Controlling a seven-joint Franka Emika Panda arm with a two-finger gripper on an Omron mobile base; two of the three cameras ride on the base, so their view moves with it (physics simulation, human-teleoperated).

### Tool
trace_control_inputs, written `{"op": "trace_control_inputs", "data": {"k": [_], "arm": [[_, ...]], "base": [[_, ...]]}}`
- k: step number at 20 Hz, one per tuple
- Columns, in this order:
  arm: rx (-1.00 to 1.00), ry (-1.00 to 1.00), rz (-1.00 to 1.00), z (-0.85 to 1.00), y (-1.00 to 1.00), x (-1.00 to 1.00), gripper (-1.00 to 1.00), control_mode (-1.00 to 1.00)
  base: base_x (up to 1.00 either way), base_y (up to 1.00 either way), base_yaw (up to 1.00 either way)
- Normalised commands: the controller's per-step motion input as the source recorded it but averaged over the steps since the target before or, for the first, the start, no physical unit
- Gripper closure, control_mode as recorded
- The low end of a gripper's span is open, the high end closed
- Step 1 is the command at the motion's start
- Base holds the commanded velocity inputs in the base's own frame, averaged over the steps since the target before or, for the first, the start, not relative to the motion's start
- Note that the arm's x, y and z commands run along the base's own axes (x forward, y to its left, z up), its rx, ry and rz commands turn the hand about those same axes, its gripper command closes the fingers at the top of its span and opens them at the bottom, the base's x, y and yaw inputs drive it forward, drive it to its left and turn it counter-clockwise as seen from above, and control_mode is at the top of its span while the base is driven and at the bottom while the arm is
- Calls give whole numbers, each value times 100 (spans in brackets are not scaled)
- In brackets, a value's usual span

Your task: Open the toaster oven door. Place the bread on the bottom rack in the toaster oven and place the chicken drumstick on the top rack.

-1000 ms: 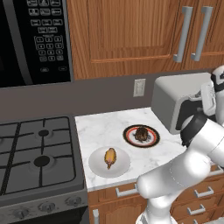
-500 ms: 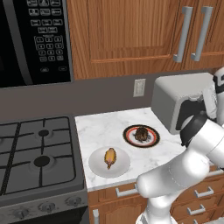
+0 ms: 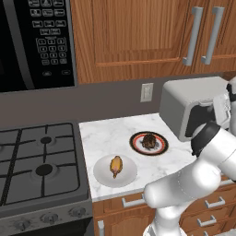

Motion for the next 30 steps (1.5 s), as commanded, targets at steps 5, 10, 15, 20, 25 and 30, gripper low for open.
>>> {"op": "trace_control_inputs", "data": {"k": [5,10,15,20,25,30], "arm": [[2,-1,0,29,2,0,-100,-100],[0,0,0,29,0,-1,-100,-100],[0,0,0,3,0,24,-100,-100],[0,0,3,-4,0,25,-100,-100],[0,0,3,-9,-6,19,-100,-100],[-1,0,2,-33,-12,1,-100,-100]], "base": [[0,0,0],[0,0,0],[0,0,0],[0,0,0],[0,0,0],[0,0,0]]}}
